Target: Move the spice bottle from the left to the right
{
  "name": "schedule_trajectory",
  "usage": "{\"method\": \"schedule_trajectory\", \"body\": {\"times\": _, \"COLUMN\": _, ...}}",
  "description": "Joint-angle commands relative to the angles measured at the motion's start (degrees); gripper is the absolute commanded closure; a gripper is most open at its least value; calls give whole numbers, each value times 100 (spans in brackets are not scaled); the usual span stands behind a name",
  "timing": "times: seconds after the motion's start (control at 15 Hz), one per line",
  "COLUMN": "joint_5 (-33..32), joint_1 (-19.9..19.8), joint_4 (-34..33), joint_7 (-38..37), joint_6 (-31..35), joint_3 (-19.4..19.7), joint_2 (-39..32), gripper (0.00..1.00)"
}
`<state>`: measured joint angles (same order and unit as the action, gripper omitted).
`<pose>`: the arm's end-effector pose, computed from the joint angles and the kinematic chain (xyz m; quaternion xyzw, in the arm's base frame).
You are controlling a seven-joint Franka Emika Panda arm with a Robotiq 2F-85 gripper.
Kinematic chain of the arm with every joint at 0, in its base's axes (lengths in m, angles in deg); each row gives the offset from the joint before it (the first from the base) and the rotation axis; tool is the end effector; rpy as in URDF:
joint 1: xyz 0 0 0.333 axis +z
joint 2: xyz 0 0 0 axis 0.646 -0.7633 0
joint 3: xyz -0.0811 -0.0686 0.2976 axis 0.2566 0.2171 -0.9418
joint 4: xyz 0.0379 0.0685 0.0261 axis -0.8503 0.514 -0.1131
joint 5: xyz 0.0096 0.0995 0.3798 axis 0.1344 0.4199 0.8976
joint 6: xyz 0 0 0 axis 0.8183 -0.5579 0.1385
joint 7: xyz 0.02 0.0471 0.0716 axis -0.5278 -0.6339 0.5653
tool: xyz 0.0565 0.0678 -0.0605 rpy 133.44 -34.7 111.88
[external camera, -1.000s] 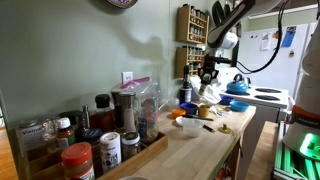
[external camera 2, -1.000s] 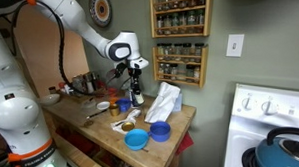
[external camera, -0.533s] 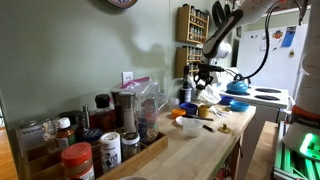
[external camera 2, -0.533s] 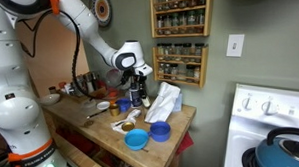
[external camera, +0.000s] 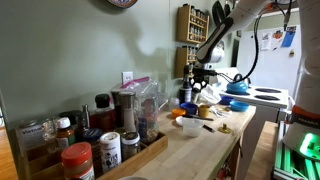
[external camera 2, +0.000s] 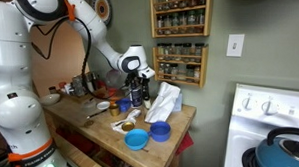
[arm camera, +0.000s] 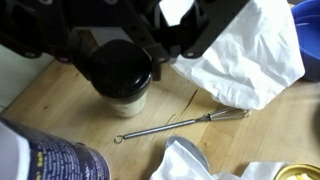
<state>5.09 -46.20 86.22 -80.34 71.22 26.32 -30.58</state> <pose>0.5385 -0.1209 0.2916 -0.8735 0.4783 -0.0878 0.0215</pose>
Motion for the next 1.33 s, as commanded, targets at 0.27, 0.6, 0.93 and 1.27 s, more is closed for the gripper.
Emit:
{"method": "schedule_trajectory", "body": {"times": 0.27, "joint_5": -34, "joint_1": 213, "joint_4": -208, "joint_7": -151, "joint_6": -78, "joint_3": 261, "joint_2": -102, "gripper": 0}}
{"method": "schedule_trajectory", "body": {"times": 0.6, "joint_5": 1057, "joint_1": -442, "joint_4": 352, "joint_7": 1257, "joint_6": -849, "joint_3": -244, "joint_2": 920, "gripper": 0}}
{"method": "schedule_trajectory", "body": {"times": 0.93, "joint_5": 407, "joint_1": -347, "joint_4": 1416, "joint_7": 2736, "joint_6": -2037, "joint_3": 282, "joint_2": 2317, "gripper": 0}}
{"method": "schedule_trajectory", "body": {"times": 1.27, "joint_5": 218, "joint_1": -401, "joint_4": 1569, "joint_7": 3219, "joint_6": -2301, "joint_3": 217, "joint_2": 2625, "gripper": 0}}
